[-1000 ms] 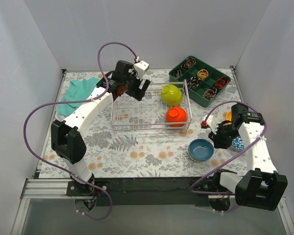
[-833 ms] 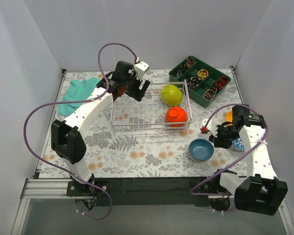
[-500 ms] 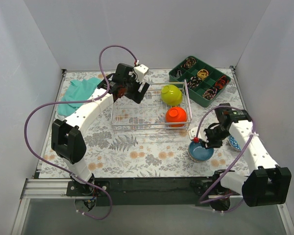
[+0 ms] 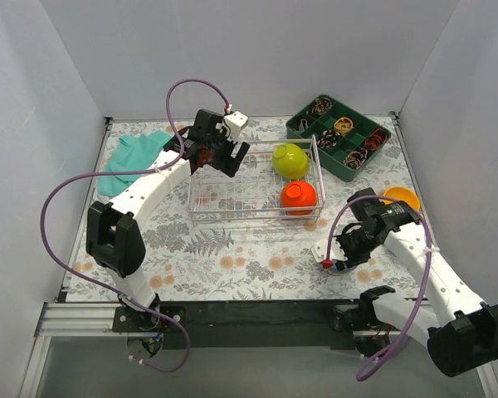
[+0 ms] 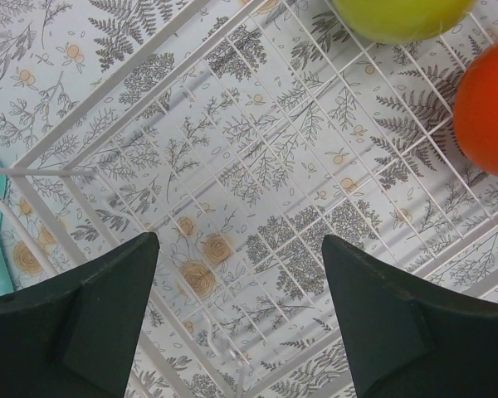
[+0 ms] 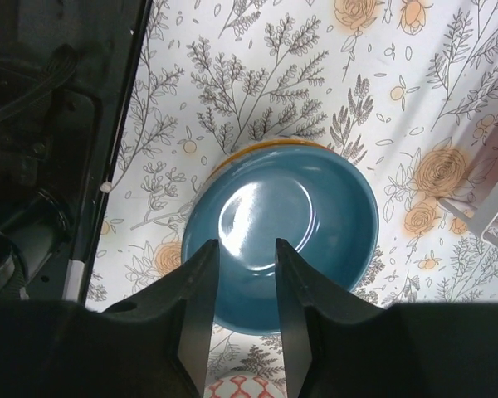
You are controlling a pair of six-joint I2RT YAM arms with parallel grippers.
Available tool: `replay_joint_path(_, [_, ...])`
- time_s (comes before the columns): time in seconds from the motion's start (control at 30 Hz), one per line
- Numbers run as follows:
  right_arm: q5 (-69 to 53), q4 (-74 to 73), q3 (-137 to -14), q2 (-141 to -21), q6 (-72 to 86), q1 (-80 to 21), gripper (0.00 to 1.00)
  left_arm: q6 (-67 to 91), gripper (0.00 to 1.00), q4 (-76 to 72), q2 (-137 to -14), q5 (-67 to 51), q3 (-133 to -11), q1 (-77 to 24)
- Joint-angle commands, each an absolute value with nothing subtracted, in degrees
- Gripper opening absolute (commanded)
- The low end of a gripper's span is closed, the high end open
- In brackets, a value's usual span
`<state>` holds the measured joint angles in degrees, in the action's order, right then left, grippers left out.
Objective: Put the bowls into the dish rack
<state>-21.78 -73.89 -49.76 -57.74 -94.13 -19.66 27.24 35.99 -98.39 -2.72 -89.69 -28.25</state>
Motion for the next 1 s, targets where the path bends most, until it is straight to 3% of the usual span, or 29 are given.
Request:
replay_joint_path(0.0, [-23.5,-75.7,-49.0,-56.6,-88.3,-24.7,0.42,26.8,0.8,35.7,-95.4,-2.5,-89.6,-27.9])
replay_joint_path(0.17, [-22.5,-75.6,-46.6,-56.5,-80.9,-31.3,0.44,27.2,0.8,35.7,-96.1,-2.7,-90.4,-27.8])
replay_joint_path(0.63, [-24.2,-75.3,-49.9,-56.2,-76.1,-31.5,0.42,27.2,0.8,35.9,-95.5,-3.2,-89.6,-27.9])
replay_joint_path(0.97, [-20.5,-74.5,-47.1,-55.8,-71.2,-31.5,0.51,27.9,0.8,35.8,-96.7,-4.8,-90.3,-27.9])
